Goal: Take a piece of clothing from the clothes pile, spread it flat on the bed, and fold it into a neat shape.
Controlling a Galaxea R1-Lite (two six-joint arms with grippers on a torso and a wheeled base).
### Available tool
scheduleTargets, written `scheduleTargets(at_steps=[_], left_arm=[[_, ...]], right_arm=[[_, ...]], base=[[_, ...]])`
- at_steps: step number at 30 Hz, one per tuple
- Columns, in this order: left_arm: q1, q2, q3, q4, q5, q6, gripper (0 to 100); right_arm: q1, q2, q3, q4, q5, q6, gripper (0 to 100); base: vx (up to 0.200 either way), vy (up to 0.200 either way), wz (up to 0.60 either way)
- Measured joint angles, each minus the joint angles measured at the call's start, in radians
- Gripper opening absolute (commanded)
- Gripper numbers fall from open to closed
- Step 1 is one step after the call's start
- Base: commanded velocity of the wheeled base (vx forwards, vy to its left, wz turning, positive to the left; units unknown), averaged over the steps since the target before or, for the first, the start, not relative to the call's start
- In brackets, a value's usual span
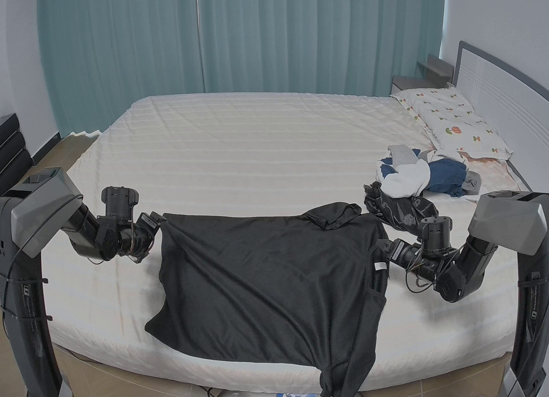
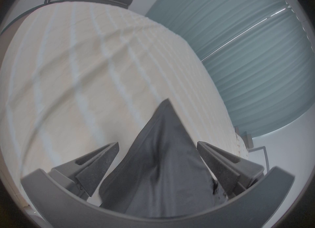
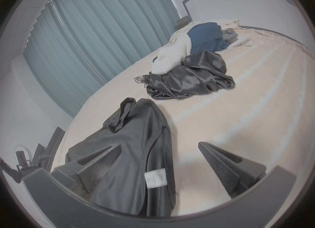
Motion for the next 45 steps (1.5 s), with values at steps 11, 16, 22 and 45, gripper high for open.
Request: scheduleTargets(at_steps=[11,16,22,45], left_arm=[[-0.053,-0.139,0.421,-0.243,-0.061,-0.001,100],[-0.074,-0.163,0.510,-0.273,-0.068,0.016,100],[-0.095,-0.164,0.530,-0.276,-0.065,0.057,100],[-0.130,-0.091,0.512,-0.274,0.043,0.156,100]], right_arm=[[0.057,-0.092,0.230,-0.113,0.004,0.079,100],[0.089,-0.106,0.273,-0.126,-0.001,0.089,100],[0.113,-0.111,0.284,-0.127,-0.004,0.089,100],[0.118,-0.114,0.284,-0.127,-0.001,0.088,100]], base=[[-0.164,0.000,0.00],[0.000,0.000,0.00],[0.000,0.000,0.00],[0.000,0.000,0.00]])
